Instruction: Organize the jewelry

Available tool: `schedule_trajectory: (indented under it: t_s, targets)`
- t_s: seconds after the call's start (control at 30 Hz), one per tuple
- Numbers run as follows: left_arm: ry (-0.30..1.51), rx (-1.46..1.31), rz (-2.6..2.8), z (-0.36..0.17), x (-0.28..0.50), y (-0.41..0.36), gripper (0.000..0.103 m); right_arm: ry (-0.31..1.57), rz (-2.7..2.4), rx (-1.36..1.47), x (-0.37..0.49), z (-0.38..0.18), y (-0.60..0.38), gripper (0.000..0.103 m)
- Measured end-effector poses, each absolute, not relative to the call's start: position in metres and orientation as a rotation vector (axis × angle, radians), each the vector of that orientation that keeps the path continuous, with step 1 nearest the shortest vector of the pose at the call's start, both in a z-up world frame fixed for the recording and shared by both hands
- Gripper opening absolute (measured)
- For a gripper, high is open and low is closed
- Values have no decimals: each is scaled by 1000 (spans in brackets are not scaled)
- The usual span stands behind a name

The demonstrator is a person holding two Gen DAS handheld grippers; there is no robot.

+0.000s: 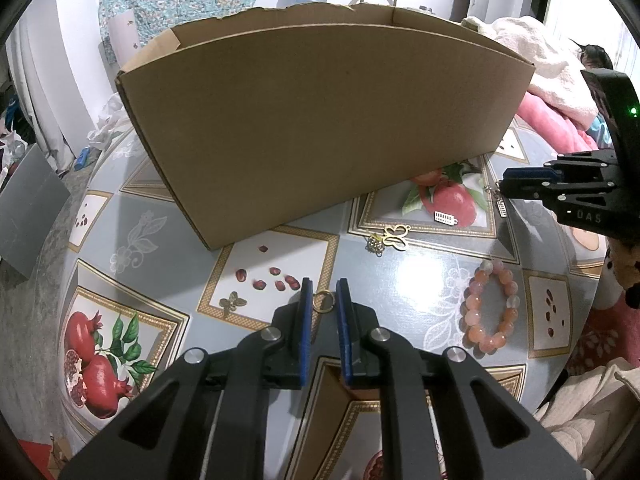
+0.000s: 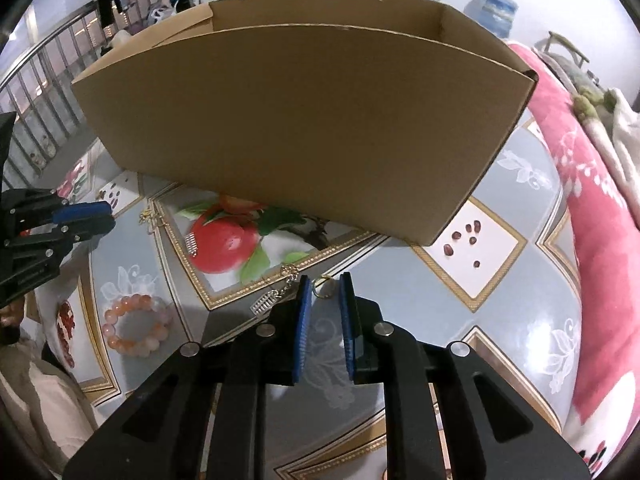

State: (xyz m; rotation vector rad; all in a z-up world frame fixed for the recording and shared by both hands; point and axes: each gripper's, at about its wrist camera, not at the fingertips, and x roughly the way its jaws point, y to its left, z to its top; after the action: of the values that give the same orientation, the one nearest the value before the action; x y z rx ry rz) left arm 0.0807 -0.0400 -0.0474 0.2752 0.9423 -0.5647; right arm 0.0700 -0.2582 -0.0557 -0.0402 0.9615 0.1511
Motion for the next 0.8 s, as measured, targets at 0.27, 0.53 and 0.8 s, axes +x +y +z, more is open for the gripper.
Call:
schedule_trajectory:
  t_s: [0.27,0.53,0.8]
  targets:
    - [942,276,-563,-48,81,-40,11,962,170,-63,58,-57,-248,11]
    - [942,277,-565,-48,81,-40,11,952,160,-25,56,-57,-254,8]
    - [940,269,-568,-47,81,-39,11,925,147,-2,50,-47,-258,8]
